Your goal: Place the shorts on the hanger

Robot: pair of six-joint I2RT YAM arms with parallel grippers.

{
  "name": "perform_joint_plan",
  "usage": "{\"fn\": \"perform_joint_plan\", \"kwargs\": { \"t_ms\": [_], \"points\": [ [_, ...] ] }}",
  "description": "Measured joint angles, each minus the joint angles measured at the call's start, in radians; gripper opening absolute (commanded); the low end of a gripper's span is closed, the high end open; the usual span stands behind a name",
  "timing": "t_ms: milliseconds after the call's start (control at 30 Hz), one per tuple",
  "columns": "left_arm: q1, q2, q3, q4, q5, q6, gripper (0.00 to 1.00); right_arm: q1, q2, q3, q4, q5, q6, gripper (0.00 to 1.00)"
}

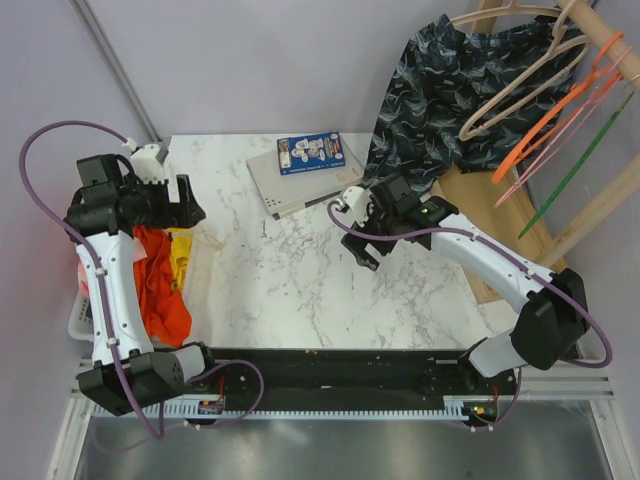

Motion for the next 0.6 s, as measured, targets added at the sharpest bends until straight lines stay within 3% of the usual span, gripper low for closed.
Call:
{"fn": "perform_joint_plan", "kwargs": {
  "t_ms": [367, 600],
  "points": [
    [0.006, 0.187, 0.349, -0.047, -0.164, -0.077, 0.99, 0.002, 0.025, -0.032, 0.026, 0.011, 0.073, 0.98],
    [0.063, 0.251, 0.315, -0.047, -0.320, -0.032, 0.99, 0.002, 0.020, -0.053, -0.014, 0.003, 0.063, 0.98]
  ]
}}
